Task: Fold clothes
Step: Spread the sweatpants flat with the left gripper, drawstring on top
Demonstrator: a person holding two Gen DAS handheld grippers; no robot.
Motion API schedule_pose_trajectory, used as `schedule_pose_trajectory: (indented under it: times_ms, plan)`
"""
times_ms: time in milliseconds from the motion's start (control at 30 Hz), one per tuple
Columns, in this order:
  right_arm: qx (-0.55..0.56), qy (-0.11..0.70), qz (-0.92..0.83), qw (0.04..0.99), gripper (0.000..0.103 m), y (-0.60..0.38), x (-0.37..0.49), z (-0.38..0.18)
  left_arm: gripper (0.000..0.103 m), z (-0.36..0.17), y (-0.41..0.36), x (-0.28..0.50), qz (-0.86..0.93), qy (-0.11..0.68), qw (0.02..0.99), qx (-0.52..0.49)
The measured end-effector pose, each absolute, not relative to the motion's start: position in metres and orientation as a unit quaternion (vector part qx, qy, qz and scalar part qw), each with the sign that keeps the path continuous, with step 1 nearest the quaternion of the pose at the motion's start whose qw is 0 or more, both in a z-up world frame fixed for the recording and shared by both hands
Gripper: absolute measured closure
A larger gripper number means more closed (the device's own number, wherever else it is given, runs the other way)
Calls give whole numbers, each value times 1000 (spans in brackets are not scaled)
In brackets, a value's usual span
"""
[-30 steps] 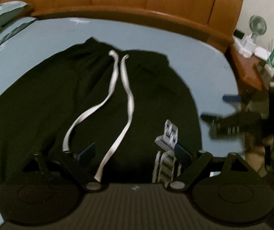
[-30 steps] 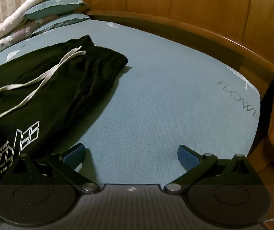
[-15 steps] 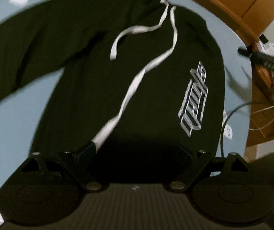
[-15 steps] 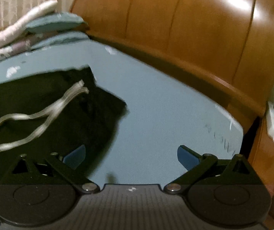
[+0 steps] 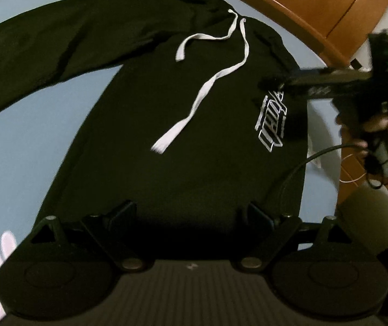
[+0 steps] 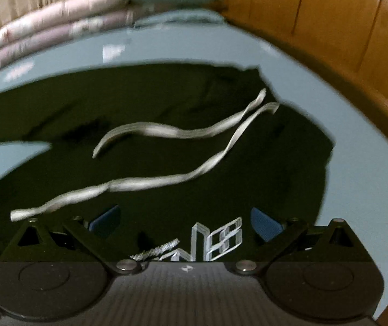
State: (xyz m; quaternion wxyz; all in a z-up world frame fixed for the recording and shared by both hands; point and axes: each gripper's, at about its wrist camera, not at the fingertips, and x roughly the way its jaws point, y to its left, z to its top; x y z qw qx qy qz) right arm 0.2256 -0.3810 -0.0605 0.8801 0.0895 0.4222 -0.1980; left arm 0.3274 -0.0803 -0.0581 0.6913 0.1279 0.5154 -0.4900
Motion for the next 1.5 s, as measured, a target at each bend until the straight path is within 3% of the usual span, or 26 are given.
schedule_pose_trajectory:
  times_ms: [133,467,700,867,933,1000,1500]
  plan:
    - [115,458,-201,858,0,-372,229,-86,14,-60,-52,329,-496,517,692,94]
    - [91,462,-231,852,0,-358,230,-93,13,-41,5,344,-497,474,725,46]
    - [109,473,-266,833,0,-355,234,-89,13,-10,39,425,-388,448,805,27]
    - [110,478,-264,830,0,-357,237,-88,16,5,105,500,-275,431,859,-29]
    - [108,482,-257,831,0,-359,238,-87,25,7,129,531,-238,424,873,-47]
    - [102,485,-250,832,0,-360,239,-86,25,8,145,557,-217,420,879,-65]
    - [3,471,-201,859,0,-334,265,-67,25,-43,-34,588,-353,456,816,-44]
